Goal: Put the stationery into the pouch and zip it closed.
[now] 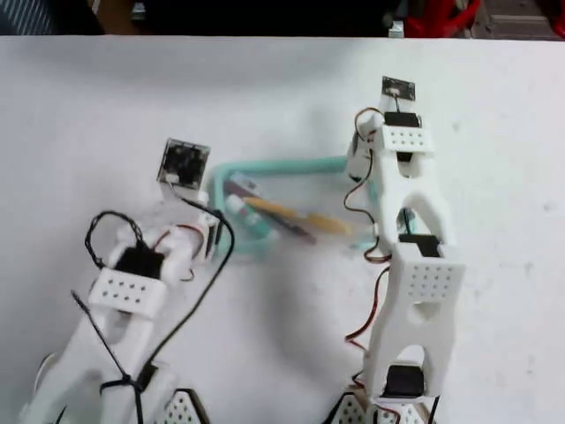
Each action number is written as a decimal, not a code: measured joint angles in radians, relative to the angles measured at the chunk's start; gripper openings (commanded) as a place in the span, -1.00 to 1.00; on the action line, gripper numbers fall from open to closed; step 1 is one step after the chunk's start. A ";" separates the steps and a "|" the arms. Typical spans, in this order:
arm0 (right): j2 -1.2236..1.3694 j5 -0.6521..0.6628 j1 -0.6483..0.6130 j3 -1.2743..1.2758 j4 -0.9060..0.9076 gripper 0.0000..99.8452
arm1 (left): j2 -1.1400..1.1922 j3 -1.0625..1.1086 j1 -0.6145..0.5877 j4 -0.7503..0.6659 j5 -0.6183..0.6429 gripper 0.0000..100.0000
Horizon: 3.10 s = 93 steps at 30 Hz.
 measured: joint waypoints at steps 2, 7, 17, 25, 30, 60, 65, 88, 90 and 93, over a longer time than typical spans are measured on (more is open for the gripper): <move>0.002 0.031 0.000 -0.014 0.002 -0.28 | 0.000 0.000 0.000 -0.008 0.000 -0.73; 0.005 0.129 0.002 -0.064 0.038 -0.22 | 0.006 0.000 -0.002 -0.008 0.000 -0.72; 0.009 0.146 0.018 -0.500 0.439 -0.22 | 0.006 0.000 -0.005 -0.008 0.000 -0.73; -0.080 0.255 0.069 -0.632 0.476 -0.22 | 0.006 0.000 -0.008 -0.008 0.000 -0.72; -0.253 0.316 0.061 -0.500 0.476 -0.22 | 0.006 0.000 -0.008 -0.008 0.000 -0.72; -1.706 0.330 -0.140 0.812 0.307 -0.95 | -1.111 0.160 -0.166 0.347 -0.121 -0.73; -1.901 0.330 -0.210 0.879 0.290 -0.94 | -1.123 0.100 -0.164 0.465 -0.126 -0.73; -2.499 0.330 -0.226 1.559 -0.207 -0.94 | -1.109 0.420 -0.164 0.267 -0.318 -0.88; -2.489 0.330 -0.227 1.691 -0.305 -0.94 | -1.109 0.459 -0.164 0.256 -0.319 -0.88; -2.486 0.330 -0.227 1.867 -0.445 -0.94 | -1.109 0.486 -0.187 0.253 -0.319 -0.88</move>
